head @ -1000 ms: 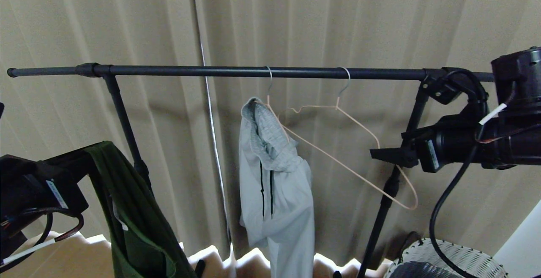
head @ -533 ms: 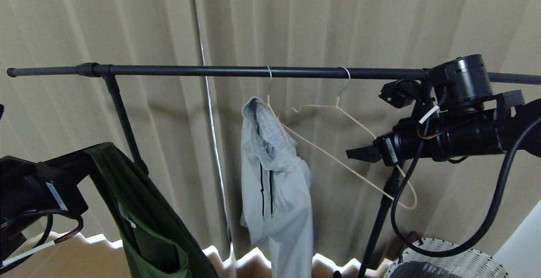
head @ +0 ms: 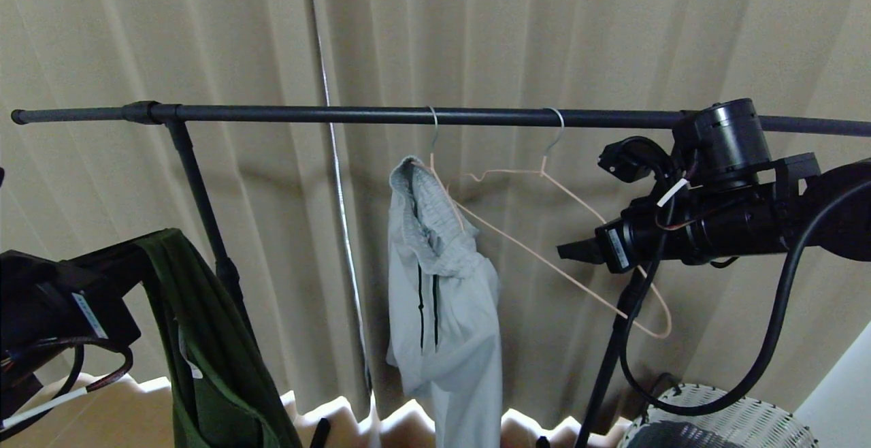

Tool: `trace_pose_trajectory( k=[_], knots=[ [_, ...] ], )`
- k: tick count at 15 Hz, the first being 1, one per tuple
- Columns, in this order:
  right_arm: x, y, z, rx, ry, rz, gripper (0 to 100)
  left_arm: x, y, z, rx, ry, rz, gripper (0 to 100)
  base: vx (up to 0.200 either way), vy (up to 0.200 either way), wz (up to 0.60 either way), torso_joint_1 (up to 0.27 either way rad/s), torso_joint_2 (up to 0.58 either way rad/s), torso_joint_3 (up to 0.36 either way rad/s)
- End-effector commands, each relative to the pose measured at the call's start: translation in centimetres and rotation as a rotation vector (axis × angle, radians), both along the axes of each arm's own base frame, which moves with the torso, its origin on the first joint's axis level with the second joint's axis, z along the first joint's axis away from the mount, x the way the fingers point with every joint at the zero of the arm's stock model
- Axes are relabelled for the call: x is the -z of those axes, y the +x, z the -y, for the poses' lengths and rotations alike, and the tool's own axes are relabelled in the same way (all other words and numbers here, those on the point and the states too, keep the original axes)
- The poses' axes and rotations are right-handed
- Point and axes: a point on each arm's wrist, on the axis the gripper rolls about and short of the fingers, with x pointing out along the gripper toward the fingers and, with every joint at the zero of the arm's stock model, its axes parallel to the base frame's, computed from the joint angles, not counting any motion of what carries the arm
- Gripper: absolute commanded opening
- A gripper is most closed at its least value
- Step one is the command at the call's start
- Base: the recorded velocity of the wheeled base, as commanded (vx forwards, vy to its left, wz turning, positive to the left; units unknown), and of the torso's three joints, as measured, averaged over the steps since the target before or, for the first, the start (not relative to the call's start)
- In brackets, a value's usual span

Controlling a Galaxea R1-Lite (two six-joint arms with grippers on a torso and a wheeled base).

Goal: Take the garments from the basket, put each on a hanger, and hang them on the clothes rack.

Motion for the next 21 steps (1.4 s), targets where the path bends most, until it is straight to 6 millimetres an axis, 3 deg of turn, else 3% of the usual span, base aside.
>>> trace_pose_trajectory(
  k=[1,8,13,17,21],
  knots=[
    [-0.2,-0.1,0.0,0.0,0.001,0.004,0,-0.1,0.0,0.0,-0.002,0.0,0.003,0,0.0,0.0,0.0,0.0,0.0,0.0],
    [-1.4,-0.7,0.4,0.029,0.001,0.055,0,0.0,0.0,-0.1,-0.004,0.014,0.004,0,0.0,0.0,0.0,0.0,0.0,0.0],
    [-4.5,-2.9,1.5,0.058,0.061,0.144,0,0.2,0.0,-0.1,-0.003,0.023,0.0,0,0.0,0.0,0.0,0.0,0.0,0.0],
    [-4.6,-4.8,2.5,0.09,0.085,0.173,0,0.5,-0.1,-0.1,-0.004,0.051,-0.001,0,0.0,0.0,0.0,0.0,0.0,0.0],
    [-4.3,-8.0,3.6,0.095,0.083,0.179,0,0.5,-0.1,-0.2,-0.009,0.059,0.0,0,0.0,0.0,0.0,0.0,0.0,0.0]
  ],
)
